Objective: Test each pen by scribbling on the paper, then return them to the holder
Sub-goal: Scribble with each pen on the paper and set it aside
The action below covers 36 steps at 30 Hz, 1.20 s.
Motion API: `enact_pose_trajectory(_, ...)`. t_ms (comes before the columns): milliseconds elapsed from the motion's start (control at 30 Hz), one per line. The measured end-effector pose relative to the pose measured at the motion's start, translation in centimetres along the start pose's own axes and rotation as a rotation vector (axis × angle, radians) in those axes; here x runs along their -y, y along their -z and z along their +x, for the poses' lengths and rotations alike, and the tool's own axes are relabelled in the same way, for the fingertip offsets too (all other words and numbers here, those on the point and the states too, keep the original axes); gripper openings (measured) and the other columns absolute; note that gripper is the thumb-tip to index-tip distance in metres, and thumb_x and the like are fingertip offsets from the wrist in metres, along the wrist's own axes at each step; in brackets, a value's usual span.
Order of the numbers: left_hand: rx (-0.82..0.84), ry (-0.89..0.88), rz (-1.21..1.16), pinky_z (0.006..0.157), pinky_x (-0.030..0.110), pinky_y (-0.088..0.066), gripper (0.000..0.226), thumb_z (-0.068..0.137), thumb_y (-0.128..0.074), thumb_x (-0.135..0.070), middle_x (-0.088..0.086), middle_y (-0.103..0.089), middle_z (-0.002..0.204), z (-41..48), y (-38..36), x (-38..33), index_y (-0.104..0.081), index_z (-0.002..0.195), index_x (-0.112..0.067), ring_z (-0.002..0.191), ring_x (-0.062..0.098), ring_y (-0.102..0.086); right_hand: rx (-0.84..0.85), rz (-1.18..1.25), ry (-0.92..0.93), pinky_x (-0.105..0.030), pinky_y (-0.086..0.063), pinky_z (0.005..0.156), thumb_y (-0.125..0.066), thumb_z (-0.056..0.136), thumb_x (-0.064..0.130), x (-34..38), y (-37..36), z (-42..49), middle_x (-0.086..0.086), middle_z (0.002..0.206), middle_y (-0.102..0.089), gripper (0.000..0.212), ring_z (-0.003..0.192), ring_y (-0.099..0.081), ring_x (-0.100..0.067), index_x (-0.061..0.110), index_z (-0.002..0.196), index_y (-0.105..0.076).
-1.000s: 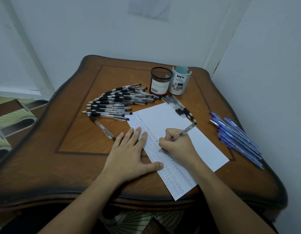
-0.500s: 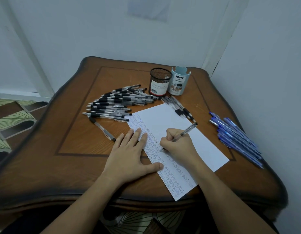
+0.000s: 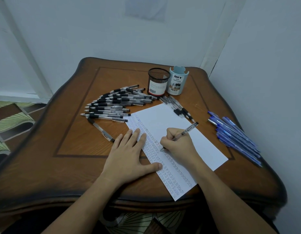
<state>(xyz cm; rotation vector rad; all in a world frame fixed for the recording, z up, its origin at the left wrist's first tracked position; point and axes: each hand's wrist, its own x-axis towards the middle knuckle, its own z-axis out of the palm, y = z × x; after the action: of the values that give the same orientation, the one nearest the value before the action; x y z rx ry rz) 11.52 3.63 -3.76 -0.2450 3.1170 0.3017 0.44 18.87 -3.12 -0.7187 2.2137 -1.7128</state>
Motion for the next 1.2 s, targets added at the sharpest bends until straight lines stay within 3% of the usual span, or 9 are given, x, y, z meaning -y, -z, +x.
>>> enact_pose_trajectory(400, -0.012, -0.004, -0.012, 0.120, 0.037, 0.011, 0.118, 0.057, -0.001, -0.098, -0.006, 0.010, 0.164, -0.1, -0.1, 0.1, -0.002, 0.156, -0.034, 0.150, 0.014, 0.011, -0.018, -0.057, -0.022, -0.028, -0.037, 0.055, -0.065, 0.079, 0.003, 0.0, 0.0, 0.1, 0.009, 0.047, -0.035, 0.045, 0.047, -0.043, -0.006, 0.021, 0.051, -0.035)
enact_pose_trajectory(567, -0.006, 0.000, -0.023, 0.119, 0.037, 0.012, 0.119, 0.055, -0.002, -0.098, -0.007, 0.010, 0.164, -0.1, 0.1, 0.0, -0.002, 0.156, -0.035, 0.150, 0.014, 0.012, -0.125, 0.236, -0.157, -0.021, -0.043, 0.047, -0.057, 0.090, -0.007, 0.5, 0.9, 0.9, 0.002, 0.050, -0.049, 0.053, 0.046, -0.047, -0.009, 0.021, 0.046, -0.043)
enact_pose_trajectory(733, -0.030, -0.006, -0.069, 0.119, 0.037, 0.012, 0.122, 0.054, -0.005, -0.102, -0.008, 0.002, 0.165, 0.0, 0.0, 0.1, -0.011, 0.156, -0.035, 0.150, 0.013, 0.009, -0.119, 0.312, -0.206, -0.026, -0.036, 0.053, -0.047, 0.104, 0.031, 1.2, 1.0, 0.8, -0.003, 0.048, -0.049, 0.042, 0.047, -0.041, -0.014, 0.010, 0.068, -0.051)
enact_pose_trajectory(800, -0.037, -0.006, -0.077, 0.118, 0.036, 0.012, 0.122, 0.054, -0.004, -0.102, -0.009, 0.000, 0.164, 0.0, 0.0, 0.2, -0.013, 0.155, -0.035, 0.150, 0.012, 0.009, -0.098, 0.274, -0.233, -0.026, -0.036, 0.053, -0.037, 0.097, 0.055, 1.3, 0.8, 0.8, -0.001, 0.045, -0.046, 0.047, 0.044, -0.040, -0.013, 0.013, 0.094, -0.058)
enact_pose_trajectory(867, -0.040, -0.008, -0.079, 0.118, 0.035, 0.012, 0.121, 0.054, -0.005, -0.102, -0.010, 0.000, 0.164, 0.0, 0.0, 0.2, -0.014, 0.155, -0.036, 0.150, 0.012, 0.009, -0.080, 0.225, -0.234, -0.027, -0.035, 0.052, -0.033, 0.091, 0.062, 1.4, 0.8, 0.9, 0.000, 0.045, -0.046, 0.053, 0.044, -0.041, -0.011, 0.022, 0.116, -0.058)
enact_pose_trajectory(1033, -0.036, -0.004, -0.076, 0.118, 0.035, 0.013, 0.117, 0.056, -0.007, -0.099, -0.011, 0.002, 0.164, -0.2, 0.1, 0.1, -0.012, 0.155, -0.036, 0.150, 0.012, 0.010, -0.062, 0.169, -0.220, -0.029, -0.037, 0.050, -0.037, 0.106, 0.043, 1.9, 0.7, 1.0, -0.003, 0.045, -0.047, 0.034, 0.043, -0.041, -0.015, 0.020, 0.109, -0.061)
enact_pose_trajectory(1200, -0.028, -0.007, -0.056, 0.118, 0.035, 0.014, 0.115, 0.058, -0.006, -0.098, -0.011, 0.004, 0.164, -0.2, 0.1, 0.1, -0.009, 0.155, -0.037, 0.150, 0.012, 0.011, -0.066, 0.132, -0.262, -0.030, -0.037, 0.049, -0.032, 0.109, 0.034, 2.1, 0.9, 1.0, -0.005, 0.047, -0.050, 0.036, 0.042, -0.042, -0.016, 0.015, 0.103, -0.061)
